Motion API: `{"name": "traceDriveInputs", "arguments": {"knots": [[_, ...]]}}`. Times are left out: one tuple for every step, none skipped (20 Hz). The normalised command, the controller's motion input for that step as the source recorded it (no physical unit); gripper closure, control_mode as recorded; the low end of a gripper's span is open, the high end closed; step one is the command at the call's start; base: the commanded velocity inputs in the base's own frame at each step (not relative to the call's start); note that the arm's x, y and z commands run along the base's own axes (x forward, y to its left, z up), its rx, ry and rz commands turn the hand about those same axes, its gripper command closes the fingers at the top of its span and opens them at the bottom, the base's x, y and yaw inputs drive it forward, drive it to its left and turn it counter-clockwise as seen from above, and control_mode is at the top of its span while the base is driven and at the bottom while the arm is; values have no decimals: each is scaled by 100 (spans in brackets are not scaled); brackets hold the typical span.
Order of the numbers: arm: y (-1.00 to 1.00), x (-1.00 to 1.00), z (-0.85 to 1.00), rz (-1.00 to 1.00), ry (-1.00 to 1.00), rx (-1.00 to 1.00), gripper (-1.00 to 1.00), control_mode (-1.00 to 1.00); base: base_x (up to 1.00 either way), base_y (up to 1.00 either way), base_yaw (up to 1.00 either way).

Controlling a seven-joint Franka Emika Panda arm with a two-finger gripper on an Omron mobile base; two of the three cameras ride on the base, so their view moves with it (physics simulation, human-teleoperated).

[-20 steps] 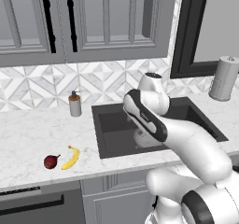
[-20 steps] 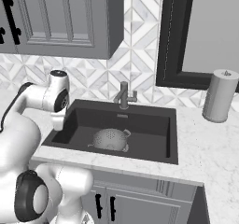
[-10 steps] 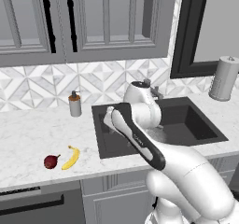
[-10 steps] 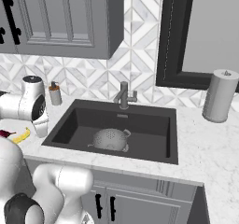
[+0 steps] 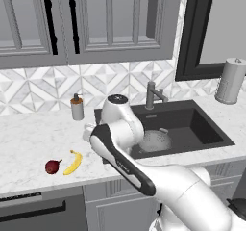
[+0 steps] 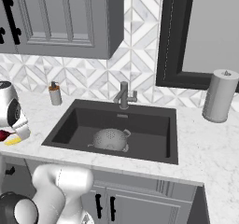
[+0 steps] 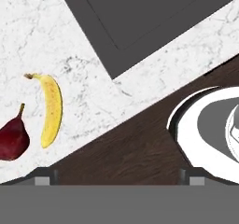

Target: Put the colander in the sink, put the pear, banana in the colander, and turn on the sink faucet and pour water over the colander.

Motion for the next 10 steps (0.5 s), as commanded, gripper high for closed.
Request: {"name": "traceDriveInputs", "arguments": {"knots": [[38,6,-28,9,0,-1,-100,-100,0,0,0],[38,14,-30,8,0,-2,-100,-100,0,0,0],[32,24,-30,7,0,0,-100,-100,0,0,0],[28,29,-34,7,4,0,-100,-100,0,0,0],[27,29,-37,7,7,-1,-100,-100,0,0,0],[32,36,-48,7,10,-3,-100,-100,0,0,0],[35,32,-48,7,7,-3,-100,-100,0,0,0],[35,39,-49,6,7,-3,-100,-100,0,0,0],[36,41,-46,6,5,-3,-100,-100,0,0,0],[31,46,-41,6,5,-2,-100,-100,0,0,0]]}}
